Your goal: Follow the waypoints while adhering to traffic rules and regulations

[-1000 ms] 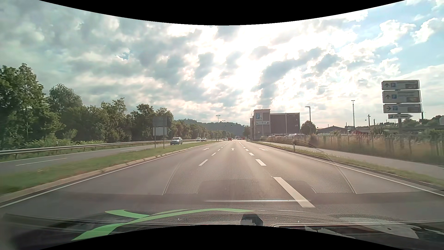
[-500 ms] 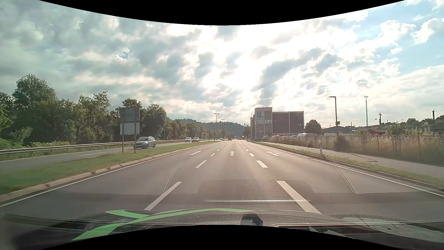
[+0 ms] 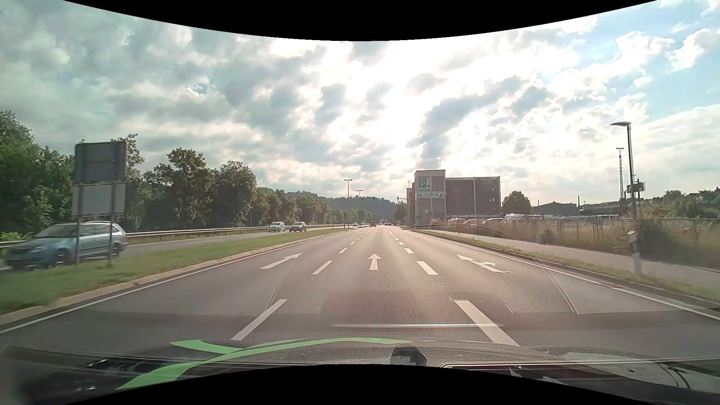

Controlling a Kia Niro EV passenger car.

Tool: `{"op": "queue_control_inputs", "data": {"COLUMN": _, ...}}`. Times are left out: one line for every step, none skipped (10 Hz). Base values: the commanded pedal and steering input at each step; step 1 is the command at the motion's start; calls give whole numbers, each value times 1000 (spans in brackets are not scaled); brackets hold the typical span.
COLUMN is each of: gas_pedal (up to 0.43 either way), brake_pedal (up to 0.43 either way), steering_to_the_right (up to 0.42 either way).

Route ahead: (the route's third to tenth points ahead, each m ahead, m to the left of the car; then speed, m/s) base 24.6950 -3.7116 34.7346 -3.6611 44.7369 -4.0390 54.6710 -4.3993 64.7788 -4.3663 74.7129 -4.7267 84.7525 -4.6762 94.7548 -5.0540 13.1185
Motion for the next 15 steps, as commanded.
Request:
{"op": "queue_control_inputs", "data": {"gas_pedal": 150, "brake_pedal": 0, "steering_to_the_right": -1}}
{"op": "queue_control_inputs", "data": {"gas_pedal": 169, "brake_pedal": 0, "steering_to_the_right": -1}}
{"op": "queue_control_inputs", "data": {"gas_pedal": 169, "brake_pedal": 0, "steering_to_the_right": -1}}
{"op": "queue_control_inputs", "data": {"gas_pedal": 169, "brake_pedal": 0, "steering_to_the_right": -1}}
{"op": "queue_control_inputs", "data": {"gas_pedal": 169, "brake_pedal": 0, "steering_to_the_right": -1}}
{"op": "queue_control_inputs", "data": {"gas_pedal": 169, "brake_pedal": 0, "steering_to_the_right": -1}}
{"op": "queue_control_inputs", "data": {"gas_pedal": 157, "brake_pedal": 0, "steering_to_the_right": -1}}
{"op": "queue_control_inputs", "data": {"gas_pedal": 138, "brake_pedal": 0, "steering_to_the_right": -1}}
{"op": "queue_control_inputs", "data": {"gas_pedal": 118, "brake_pedal": 0, "steering_to_the_right": -1}}
{"op": "queue_control_inputs", "data": {"gas_pedal": 118, "brake_pedal": 0, "steering_to_the_right": -1}}
{"op": "queue_control_inputs", "data": {"gas_pedal": 118, "brake_pedal": 0, "steering_to_the_right": -1}}
{"op": "queue_control_inputs", "data": {"gas_pedal": 110, "brake_pedal": 0, "steering_to_the_right": -1}}
{"op": "queue_control_inputs", "data": {"gas_pedal": 79, "brake_pedal": 0, "steering_to_the_right": -1}}
{"op": "queue_control_inputs", "data": {"gas_pedal": 8, "brake_pedal": 0, "steering_to_the_right": -1}}
{"op": "queue_control_inputs", "data": {"gas_pedal": 0, "brake_pedal": 0, "steering_to_the_right": -1}}
